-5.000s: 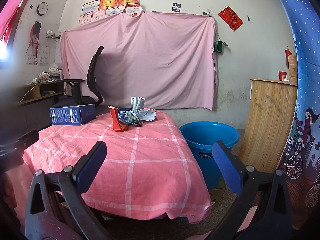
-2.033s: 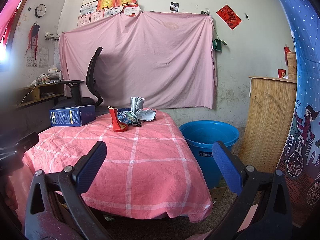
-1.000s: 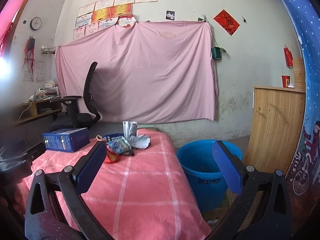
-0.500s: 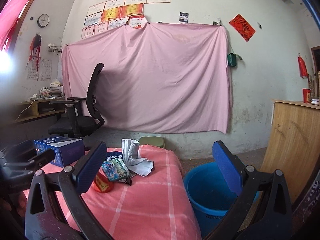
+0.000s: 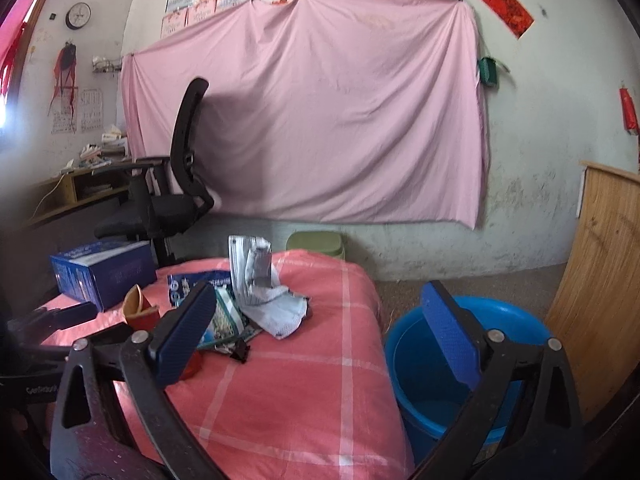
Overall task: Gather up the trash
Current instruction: 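Grasp the red paper cup with the left gripper while the right gripper approaches the trash, then lift the red cup with the left gripper while the right gripper grasps a black binder clip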
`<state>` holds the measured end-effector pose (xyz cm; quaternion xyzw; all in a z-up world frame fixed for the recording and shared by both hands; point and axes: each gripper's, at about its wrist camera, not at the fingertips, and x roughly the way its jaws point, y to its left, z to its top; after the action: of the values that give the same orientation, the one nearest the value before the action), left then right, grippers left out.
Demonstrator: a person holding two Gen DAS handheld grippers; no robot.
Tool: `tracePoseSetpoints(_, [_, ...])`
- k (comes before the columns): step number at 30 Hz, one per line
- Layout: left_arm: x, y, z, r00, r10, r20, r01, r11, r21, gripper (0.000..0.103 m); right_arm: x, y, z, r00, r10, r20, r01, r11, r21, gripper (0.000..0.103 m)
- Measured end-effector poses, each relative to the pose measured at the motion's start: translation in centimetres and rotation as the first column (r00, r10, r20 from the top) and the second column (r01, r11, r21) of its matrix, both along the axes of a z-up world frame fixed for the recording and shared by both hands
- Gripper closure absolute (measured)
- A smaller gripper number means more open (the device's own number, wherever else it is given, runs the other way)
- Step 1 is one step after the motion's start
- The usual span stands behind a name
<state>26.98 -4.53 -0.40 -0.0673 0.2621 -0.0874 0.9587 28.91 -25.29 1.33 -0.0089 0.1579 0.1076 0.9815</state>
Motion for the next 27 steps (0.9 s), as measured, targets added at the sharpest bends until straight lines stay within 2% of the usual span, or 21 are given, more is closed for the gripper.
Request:
tracePoseSetpoints(2, [1.0, -0.2, -0.7, 0.999, -0.016, -0.051, 0.016, 1.000, -0.017, 0.040, 0.9, 0.1, -0.8, 0.998, 0.015, -0.053, -0.015, 1.000, 0.002, 0.002])
tracePoseSetpoints(4, [1.8, -0.3, -1.2, 0.995, -0.033, -0.092, 0.030, 0.999, -0.032, 0.050, 1.6, 0.2, -1.4, 0.995, 0.029, -0.091, -0.029, 1.000, 0.003, 0.010])
tracePoseSetpoints(7, [2.4, -0.2, -1.7, 0.990, -0.043, -0.135, 0.035, 0.998, -0.057, 0.070, 2.5, 0.5, -1.9, 0.988, 0.061, -0.139, -0.061, 0.998, 0.002, 0.016])
tracePoseSetpoints(8, [2.6, -0.2, -1.8, 0.988, -0.039, -0.150, 0.030, 0.998, -0.060, 0.082, 2.8, 0.7, -2.1, 0.986, 0.065, -0.151, -0.066, 0.998, -0.005, 0.018])
tracePoseSetpoints(9, [2.7, 0.0, -1.9, 0.986, -0.034, -0.163, 0.024, 0.998, -0.063, 0.089, 3.1, 1.0, -2.3, 0.983, 0.073, -0.169, -0.076, 0.997, -0.012, 0.021])
tracePoseSetpoints(14, [2.5, 0.9, -1.7, 0.986, -0.015, -0.169, -0.002, 0.995, -0.097, 0.094, 4.5, 2.6, -3.2, 0.957, 0.123, -0.264, -0.138, 0.990, -0.038, 0.035])
tracePoseSetpoints(19, [2.1, 1.5, -1.4, 0.987, 0.011, -0.160, -0.027, 0.995, -0.099, 0.095, 6.3, 4.3, -4.6, 0.895, 0.198, -0.399, -0.229, 0.973, -0.031, 0.046])
tracePoseSetpoints(22, [2.1, 2.0, -1.4, 0.987, 0.029, -0.160, -0.046, 0.994, -0.103, 0.095, 6.9, 5.6, -5.3, 0.869, 0.224, -0.442, -0.269, 0.962, -0.041, 0.048])
tracePoseSetpoints(27, [1.9, 2.8, -1.3, 0.985, 0.063, -0.158, -0.082, 0.990, -0.117, 0.096, 8.0, 7.1, -5.8, 0.847, 0.243, -0.472, -0.303, 0.951, -0.055, 0.048])
